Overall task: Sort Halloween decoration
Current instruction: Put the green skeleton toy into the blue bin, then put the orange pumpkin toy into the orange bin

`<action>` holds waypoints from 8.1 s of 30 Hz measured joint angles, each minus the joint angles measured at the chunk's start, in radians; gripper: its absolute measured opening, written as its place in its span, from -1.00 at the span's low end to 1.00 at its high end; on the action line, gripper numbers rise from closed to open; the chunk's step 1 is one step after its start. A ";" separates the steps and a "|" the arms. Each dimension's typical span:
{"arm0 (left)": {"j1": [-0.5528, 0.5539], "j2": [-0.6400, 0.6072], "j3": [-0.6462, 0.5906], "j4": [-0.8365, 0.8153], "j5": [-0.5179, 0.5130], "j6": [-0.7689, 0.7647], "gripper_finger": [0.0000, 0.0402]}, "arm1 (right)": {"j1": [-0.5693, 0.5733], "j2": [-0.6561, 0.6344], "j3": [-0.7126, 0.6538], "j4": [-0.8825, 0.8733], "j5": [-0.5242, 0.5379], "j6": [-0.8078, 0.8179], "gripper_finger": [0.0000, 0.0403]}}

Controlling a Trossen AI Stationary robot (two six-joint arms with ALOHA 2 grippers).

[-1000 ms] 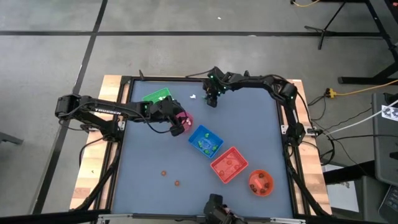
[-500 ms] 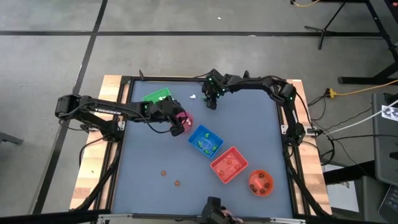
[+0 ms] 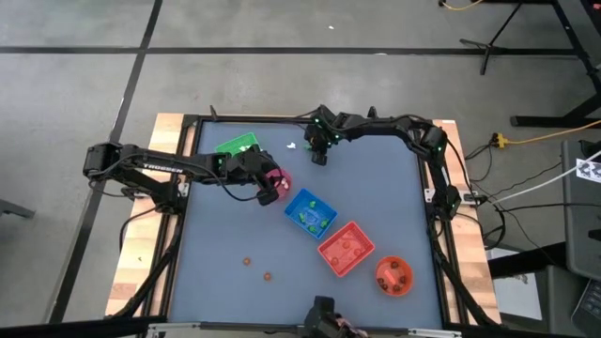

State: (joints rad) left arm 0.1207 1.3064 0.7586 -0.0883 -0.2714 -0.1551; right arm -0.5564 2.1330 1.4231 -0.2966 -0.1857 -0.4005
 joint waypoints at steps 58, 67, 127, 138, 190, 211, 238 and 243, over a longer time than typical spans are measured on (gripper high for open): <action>0.000 0.000 0.001 0.000 0.000 0.000 -0.22 | 0.000 -0.002 0.062 -0.078 0.019 0.000 -0.88; 0.000 0.000 0.001 0.000 0.000 0.000 -0.22 | 0.008 -0.011 0.070 -0.211 0.010 0.001 -0.88; -0.376 0.002 0.001 -0.109 0.257 -0.161 -0.22 | 0.563 -0.019 0.425 -0.789 0.000 0.089 -0.29; -0.548 0.102 0.004 0.014 0.219 -0.197 -0.22 | 0.565 -0.014 0.536 -0.982 0.002 0.094 -0.24; -0.769 0.368 0.000 0.241 0.056 -0.184 -0.22 | 0.602 -0.565 0.603 -1.271 0.070 0.152 -0.24; -0.769 0.418 0.000 0.229 0.049 -0.183 -0.22 | 0.602 -1.230 -0.195 -0.802 0.241 0.385 -0.24; -0.767 0.508 0.003 0.274 0.074 -0.183 -0.22 | 0.602 -1.645 -0.842 -0.402 0.247 0.684 -0.24; -0.768 0.509 0.003 0.270 0.072 -0.183 -0.24 | 0.602 -1.645 -0.842 -0.393 0.247 0.684 -0.24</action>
State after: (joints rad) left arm -0.6468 1.8153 0.7620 0.1821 -0.1994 -0.3378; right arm 0.0453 0.4877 0.5812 -0.6899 0.0608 0.2832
